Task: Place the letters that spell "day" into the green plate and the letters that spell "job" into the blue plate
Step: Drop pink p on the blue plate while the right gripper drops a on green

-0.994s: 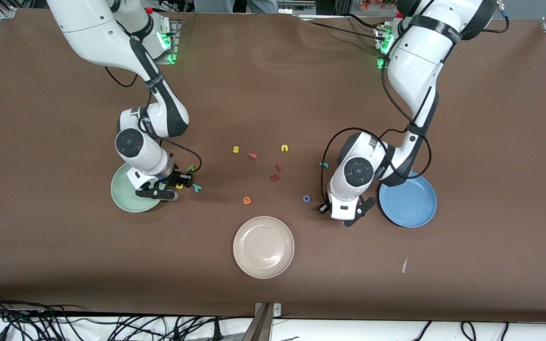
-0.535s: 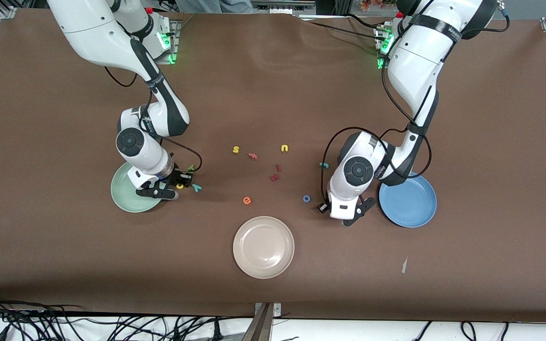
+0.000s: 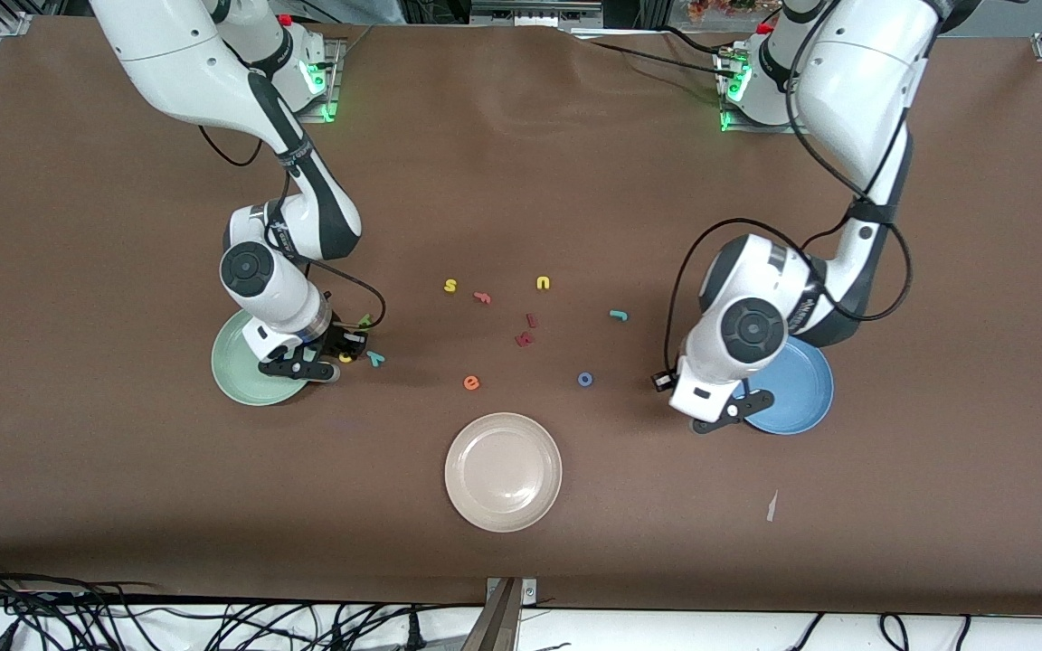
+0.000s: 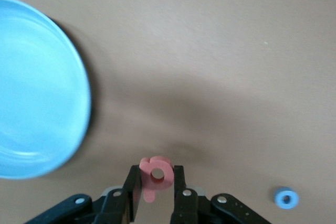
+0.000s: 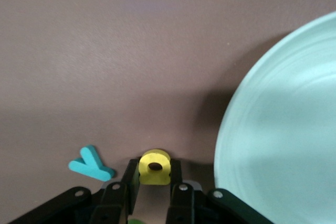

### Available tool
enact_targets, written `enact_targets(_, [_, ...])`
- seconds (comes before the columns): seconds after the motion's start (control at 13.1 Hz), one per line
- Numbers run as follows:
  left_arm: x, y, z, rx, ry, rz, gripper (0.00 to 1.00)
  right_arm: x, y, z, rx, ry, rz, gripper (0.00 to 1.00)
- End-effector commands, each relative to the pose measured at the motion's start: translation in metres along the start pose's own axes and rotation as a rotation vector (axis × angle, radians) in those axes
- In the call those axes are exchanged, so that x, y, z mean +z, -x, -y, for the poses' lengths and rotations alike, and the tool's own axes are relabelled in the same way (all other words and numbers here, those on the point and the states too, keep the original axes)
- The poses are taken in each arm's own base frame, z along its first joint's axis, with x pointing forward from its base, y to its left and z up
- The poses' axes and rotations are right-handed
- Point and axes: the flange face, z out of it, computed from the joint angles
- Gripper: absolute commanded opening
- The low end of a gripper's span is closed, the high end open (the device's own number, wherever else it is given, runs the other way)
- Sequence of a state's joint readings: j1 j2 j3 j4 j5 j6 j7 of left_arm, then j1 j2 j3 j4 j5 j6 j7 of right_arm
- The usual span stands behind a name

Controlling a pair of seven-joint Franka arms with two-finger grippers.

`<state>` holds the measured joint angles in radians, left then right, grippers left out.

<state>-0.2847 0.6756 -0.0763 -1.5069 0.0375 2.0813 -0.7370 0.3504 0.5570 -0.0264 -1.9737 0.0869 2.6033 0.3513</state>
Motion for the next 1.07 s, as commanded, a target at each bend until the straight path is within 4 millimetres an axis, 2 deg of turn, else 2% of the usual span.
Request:
enact_targets(0.0, [-0.008,0.022,0.04,0.119,-0.025,-0.054,0.1,-0.045,-0.002,0.0,-0.014,-0.013,0.015,0.24])
enact_targets(0.08, [-0.005,0.028,0.061,0.155,-0.036,-0.092,0.1,-0.058,-0.004,-0.005,-0.04,-0.012,0.024,0.24])
enact_targets(0.15, [0.001,0.032,0.078,0.186,-0.029,-0.128,0.1,-0.069,-0.009,-0.02,-0.066,-0.012,0.031,0.24])
enact_targets(0.23, [0.009,0.028,0.098,0.219,-0.019,-0.145,0.1,-0.077,-0.013,-0.037,-0.091,-0.011,0.039,0.24])
enact_targets(0.46, [0.014,-0.007,0.156,0.315,-0.014,-0.155,0.1,-0.082,-0.017,-0.079,-0.156,-0.003,0.075,0.26])
enact_targets(0.54, [0.018,-0.014,0.171,0.331,-0.01,-0.144,0.12,-0.081,-0.017,-0.086,-0.162,-0.003,0.076,0.32])
enact_targets(0.61, [0.022,-0.016,0.175,0.327,-0.011,-0.135,0.27,-0.08,-0.018,-0.088,-0.161,-0.003,0.074,0.4])
enact_targets(0.76, [0.027,-0.015,0.172,0.255,0.033,-0.097,0.93,-0.081,-0.018,-0.088,-0.149,-0.003,0.071,0.59])
enact_targets(0.84, [0.026,-0.014,0.167,0.181,0.078,-0.078,0.99,-0.08,-0.019,-0.087,-0.14,-0.004,0.069,0.61])
enact_targets(0.99, [0.023,-0.008,0.157,0.132,0.089,-0.052,1.0,-0.078,-0.02,-0.076,-0.12,-0.005,0.06,0.61])
